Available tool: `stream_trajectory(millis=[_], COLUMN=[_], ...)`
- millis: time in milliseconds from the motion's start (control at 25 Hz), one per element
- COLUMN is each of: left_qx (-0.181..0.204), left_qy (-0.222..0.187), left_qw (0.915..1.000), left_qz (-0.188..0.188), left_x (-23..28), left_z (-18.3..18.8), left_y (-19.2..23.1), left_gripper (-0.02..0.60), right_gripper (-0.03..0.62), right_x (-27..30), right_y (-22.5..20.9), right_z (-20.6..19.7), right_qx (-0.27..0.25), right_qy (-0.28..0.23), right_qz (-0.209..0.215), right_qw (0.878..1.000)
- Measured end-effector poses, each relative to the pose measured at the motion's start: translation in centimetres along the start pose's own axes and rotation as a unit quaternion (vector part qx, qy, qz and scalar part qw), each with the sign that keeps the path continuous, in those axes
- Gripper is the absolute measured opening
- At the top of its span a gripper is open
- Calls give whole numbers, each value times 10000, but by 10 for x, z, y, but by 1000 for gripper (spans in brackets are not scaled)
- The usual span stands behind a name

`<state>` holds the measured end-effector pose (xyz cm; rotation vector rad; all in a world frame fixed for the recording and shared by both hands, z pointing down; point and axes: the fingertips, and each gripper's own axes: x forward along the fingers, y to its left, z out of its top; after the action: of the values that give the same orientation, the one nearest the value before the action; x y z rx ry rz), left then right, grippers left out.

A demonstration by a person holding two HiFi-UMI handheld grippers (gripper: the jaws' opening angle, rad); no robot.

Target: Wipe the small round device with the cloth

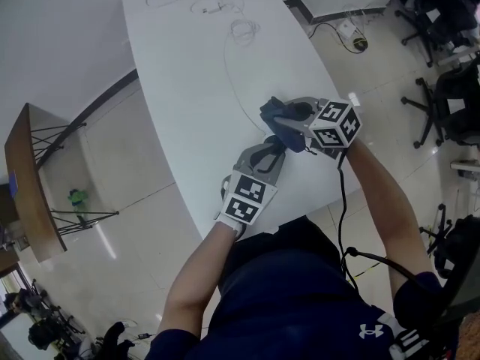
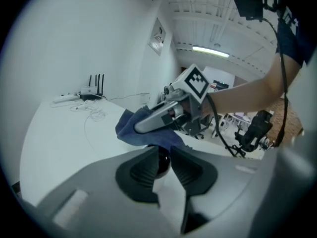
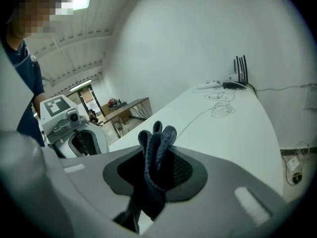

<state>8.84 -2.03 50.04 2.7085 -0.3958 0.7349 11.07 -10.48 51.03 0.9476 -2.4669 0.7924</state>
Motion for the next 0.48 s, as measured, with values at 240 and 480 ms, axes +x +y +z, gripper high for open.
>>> stream_trajectory(millis=[240, 480], left_qx=[-144, -314], left_qy=[14, -83], left_qw=[9995, 9983], left_qz=[298, 489], left_x=[1, 0], left_z=[-1, 1], left_y=[2, 5], left_gripper=[72, 74], right_gripper=[97, 97], right_x=[24, 28], right_y=[-30, -33], right_z=[-48, -46], right_qx=[186, 93], right_qy=[551, 558], right_qz=[207, 397], right_qw=[9981, 9976])
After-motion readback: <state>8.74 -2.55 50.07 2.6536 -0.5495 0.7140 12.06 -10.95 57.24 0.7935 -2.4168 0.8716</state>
